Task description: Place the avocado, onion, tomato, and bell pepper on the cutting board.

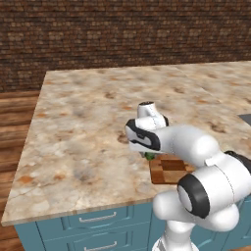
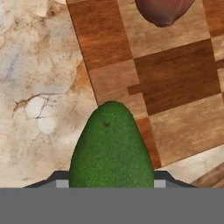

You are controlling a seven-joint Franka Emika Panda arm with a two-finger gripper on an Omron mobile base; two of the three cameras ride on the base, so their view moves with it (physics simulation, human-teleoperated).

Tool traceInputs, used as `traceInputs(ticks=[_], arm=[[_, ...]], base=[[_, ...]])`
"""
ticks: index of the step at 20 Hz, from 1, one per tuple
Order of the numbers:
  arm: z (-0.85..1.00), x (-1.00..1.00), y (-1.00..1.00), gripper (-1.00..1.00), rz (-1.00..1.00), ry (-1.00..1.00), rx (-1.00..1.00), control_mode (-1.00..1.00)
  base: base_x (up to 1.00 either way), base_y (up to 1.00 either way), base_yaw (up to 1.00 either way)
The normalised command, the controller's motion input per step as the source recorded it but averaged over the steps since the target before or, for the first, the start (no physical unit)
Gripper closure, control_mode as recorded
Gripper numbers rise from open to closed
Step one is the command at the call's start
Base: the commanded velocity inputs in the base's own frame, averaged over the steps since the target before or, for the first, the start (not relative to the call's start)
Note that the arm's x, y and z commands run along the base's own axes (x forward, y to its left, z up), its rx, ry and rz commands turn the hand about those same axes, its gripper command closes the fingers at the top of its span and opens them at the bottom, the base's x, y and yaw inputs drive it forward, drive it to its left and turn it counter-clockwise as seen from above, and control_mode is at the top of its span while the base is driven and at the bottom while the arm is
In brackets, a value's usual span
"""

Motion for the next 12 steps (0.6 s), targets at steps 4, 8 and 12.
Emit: traceInputs(ticks=[4,8,12], arm=[[0.00,0.01,-0.69,1.00,-0.01,0.00,0.00,-1.00],[-0.01,0.06,-0.70,1.00,-0.03,0.00,0.00,-1.00],[-0.10,0.16,-0.67,1.00,-0.04,0.00,0.03,-1.00]], base=[[0.00,0.00,0.00],[0.00,0.00,0.00],[0.00,0.00,0.00]])
